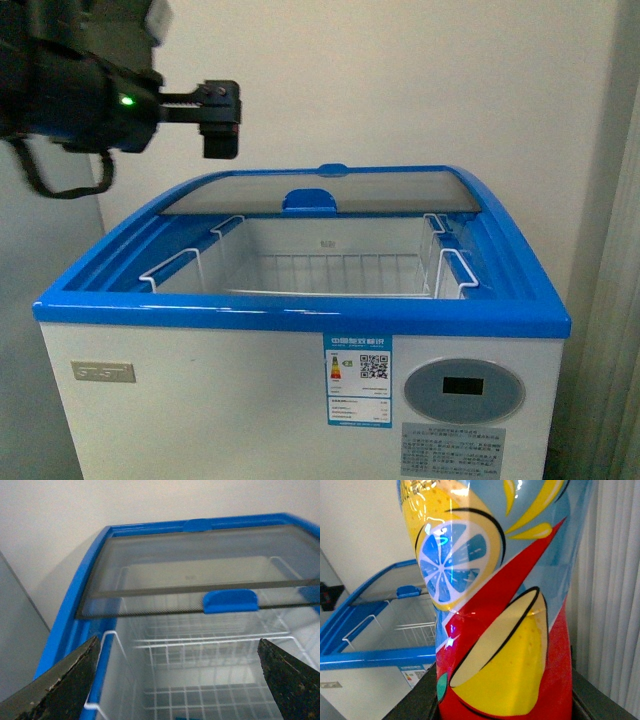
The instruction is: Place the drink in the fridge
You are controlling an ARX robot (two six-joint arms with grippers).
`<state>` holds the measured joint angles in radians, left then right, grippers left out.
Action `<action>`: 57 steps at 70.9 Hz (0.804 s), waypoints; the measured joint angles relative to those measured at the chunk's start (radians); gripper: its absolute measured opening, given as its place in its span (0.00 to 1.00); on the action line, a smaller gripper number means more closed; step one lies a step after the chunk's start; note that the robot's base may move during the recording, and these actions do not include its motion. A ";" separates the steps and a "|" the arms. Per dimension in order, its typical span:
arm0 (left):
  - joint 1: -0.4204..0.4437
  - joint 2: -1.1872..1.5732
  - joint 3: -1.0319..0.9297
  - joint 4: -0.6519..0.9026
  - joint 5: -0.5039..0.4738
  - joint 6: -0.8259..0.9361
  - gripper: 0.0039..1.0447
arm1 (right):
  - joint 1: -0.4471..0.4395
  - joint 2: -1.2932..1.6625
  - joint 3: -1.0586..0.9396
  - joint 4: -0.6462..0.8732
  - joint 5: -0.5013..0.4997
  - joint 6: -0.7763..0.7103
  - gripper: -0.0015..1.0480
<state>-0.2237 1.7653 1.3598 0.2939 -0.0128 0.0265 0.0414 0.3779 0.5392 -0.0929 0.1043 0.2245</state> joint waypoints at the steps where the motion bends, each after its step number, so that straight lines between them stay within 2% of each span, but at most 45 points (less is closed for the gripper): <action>1: 0.002 -0.048 -0.060 0.003 0.008 -0.016 0.93 | 0.000 0.000 0.000 0.000 0.000 0.000 0.39; 5: 0.004 -0.158 -0.222 0.117 -0.081 -0.021 0.86 | -0.001 0.001 0.000 -0.002 -0.005 0.000 0.39; 7: 0.012 -0.224 -0.323 0.202 -0.124 -0.021 0.81 | -0.025 0.025 0.031 -0.079 -0.067 -0.015 0.39; 11: 0.058 -0.419 -0.593 0.347 -0.136 -0.021 0.67 | -0.122 0.119 0.188 -0.402 -0.293 -0.113 0.39; 15: 0.086 -0.557 -0.752 0.359 -0.115 -0.021 0.59 | -0.136 0.182 0.239 -0.501 -0.356 -0.164 0.39; 20: 0.116 -0.715 -0.928 0.354 -0.098 -0.022 0.48 | -0.122 0.266 0.264 -0.479 -0.352 -0.241 0.39; 25: 0.130 -0.840 -1.072 0.353 -0.084 -0.022 0.37 | -0.085 0.385 0.315 -0.393 -0.315 -0.341 0.39; 32: 0.141 -0.900 -1.143 0.347 -0.064 -0.022 0.23 | -0.040 0.535 0.400 -0.295 -0.262 -0.472 0.39; 37: 0.185 -0.936 -1.174 0.339 0.003 -0.022 0.11 | 0.008 0.694 0.483 -0.223 -0.229 -0.602 0.39; 41: 0.207 -0.964 -1.190 0.332 0.007 -0.022 0.03 | 0.039 0.808 0.550 -0.199 -0.206 -0.704 0.39; 57: 0.219 -1.077 -1.252 0.282 0.013 -0.024 0.02 | 0.161 1.247 0.890 -0.186 -0.171 -1.138 0.39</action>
<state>-0.0044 0.6880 0.1074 0.5755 0.0002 0.0021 0.2028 1.6253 1.4296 -0.2787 -0.0666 -0.9138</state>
